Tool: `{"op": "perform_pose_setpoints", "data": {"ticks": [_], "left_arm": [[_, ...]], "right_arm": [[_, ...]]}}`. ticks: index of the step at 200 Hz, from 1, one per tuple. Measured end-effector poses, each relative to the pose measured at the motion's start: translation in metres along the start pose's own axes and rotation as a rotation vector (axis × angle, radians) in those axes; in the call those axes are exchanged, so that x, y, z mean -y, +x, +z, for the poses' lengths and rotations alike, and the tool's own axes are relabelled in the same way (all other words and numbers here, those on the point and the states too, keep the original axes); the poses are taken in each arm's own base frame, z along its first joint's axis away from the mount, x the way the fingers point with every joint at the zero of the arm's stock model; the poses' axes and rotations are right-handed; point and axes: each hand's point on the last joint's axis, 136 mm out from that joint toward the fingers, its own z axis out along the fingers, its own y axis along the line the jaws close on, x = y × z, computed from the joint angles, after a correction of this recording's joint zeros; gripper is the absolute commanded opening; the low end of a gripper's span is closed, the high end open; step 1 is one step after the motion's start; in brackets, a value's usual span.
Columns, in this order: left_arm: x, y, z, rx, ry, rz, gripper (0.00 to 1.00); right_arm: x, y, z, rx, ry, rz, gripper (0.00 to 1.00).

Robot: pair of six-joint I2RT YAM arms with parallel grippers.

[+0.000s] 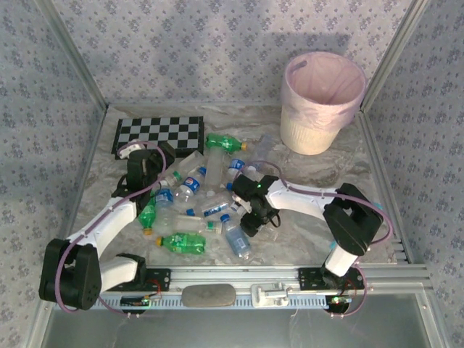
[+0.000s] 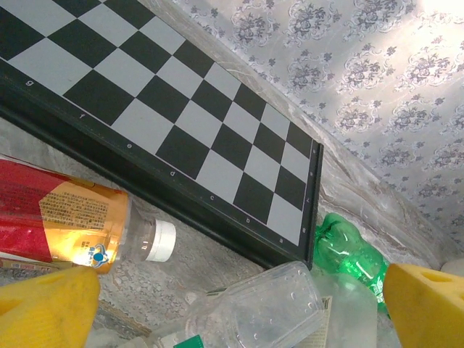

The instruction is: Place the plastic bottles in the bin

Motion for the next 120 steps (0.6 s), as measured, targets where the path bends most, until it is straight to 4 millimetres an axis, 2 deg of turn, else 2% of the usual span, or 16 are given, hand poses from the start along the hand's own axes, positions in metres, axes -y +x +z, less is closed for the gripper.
{"op": "perform_pose_setpoints", "data": {"ticks": [32,64,85,120], "left_arm": [[0.001,-0.001,-0.001,0.003,0.003,-0.001,1.0],[0.001,-0.001,-0.001,0.003,0.003,-0.001,1.0],[0.001,-0.001,-0.001,0.003,0.004,-0.001,1.0],[0.004,0.0,-0.001,-0.007,0.021,0.002,1.0]], "right_arm": [[0.001,-0.002,-0.001,0.012,0.009,-0.006,0.57],[-0.001,-0.006,-0.014,0.059,-0.015,-0.006,0.54],[-0.002,-0.013,-0.038,0.149,-0.057,0.013,0.52],[0.011,-0.032,-0.094,0.36,-0.12,0.074,0.49]]}}
